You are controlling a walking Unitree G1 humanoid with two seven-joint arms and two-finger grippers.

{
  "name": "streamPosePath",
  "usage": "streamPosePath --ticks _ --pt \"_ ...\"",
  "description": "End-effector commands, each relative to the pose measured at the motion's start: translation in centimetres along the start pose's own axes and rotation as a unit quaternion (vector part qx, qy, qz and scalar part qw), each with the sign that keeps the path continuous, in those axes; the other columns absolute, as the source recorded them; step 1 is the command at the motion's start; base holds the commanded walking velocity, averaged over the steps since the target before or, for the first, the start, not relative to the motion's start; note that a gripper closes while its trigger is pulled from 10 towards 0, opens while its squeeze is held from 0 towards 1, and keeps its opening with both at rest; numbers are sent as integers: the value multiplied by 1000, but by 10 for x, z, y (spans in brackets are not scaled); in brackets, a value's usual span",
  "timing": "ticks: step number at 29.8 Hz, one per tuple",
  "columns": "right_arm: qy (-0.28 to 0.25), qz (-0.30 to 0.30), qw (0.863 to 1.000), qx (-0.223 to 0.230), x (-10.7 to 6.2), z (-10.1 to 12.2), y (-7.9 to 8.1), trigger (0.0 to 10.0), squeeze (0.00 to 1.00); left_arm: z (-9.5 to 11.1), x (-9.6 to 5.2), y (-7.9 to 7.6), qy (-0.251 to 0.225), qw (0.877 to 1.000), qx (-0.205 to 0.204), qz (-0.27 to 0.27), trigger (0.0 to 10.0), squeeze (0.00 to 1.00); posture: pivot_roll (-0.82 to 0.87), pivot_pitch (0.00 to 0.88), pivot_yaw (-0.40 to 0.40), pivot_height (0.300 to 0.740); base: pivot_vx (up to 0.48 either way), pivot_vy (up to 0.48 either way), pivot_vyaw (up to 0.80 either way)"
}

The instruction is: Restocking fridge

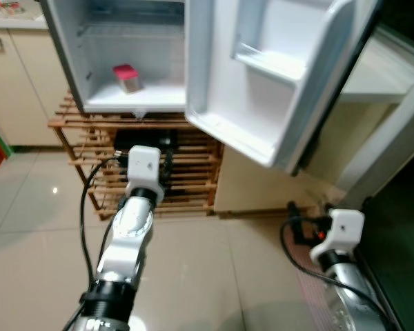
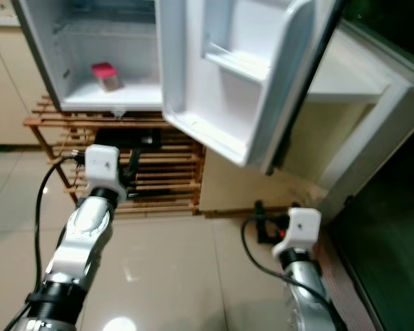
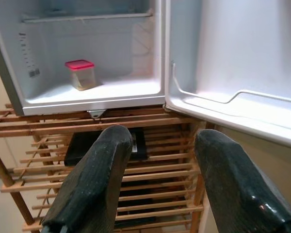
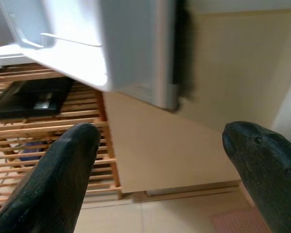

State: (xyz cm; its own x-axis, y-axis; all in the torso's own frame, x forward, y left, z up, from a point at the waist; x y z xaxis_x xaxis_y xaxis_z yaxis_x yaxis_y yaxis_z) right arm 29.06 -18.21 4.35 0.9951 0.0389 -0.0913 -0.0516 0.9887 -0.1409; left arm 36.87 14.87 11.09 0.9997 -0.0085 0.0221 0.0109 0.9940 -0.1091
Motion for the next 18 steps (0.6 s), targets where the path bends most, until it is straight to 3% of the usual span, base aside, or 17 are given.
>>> streamPosePath --ticks 1,8,18 --pt "-2 -11 1000 -11 -1 1 -10 10000 0 -1 2 -8 3 1000 -5 -4 10000 0 22 2 -13 740 247 0 0" --pt "-5 -12 1000 -12 -1 2 -9 10000 0 1 2 -9 -5 1000 -10 -7 10000 0 19 4 -14 740 0 0 0" --pt "-10 -11 1000 -13 1 9 -5 10000 0 10 3 -10 -25 1000 -15 -12 10000 0 20 6 -14 740 420 0 0"
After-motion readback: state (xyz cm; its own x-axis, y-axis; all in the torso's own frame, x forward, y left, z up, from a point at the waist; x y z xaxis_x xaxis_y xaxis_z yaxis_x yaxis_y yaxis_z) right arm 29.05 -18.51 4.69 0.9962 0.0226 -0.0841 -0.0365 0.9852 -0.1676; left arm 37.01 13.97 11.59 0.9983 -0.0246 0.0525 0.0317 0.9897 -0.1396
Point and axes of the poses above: a point about 5 cm out from each wrist's last joint towards the gripper, its own x axis pointing out of the wrist towards the gripper, its own z axis along the axis of the wrist's last joint, y = z × x, the point moved 6 cm from there along x, pointing out of the wrist towards the gripper, and after that the axes turned 12 degrees about -x, right-handed, at the moved point
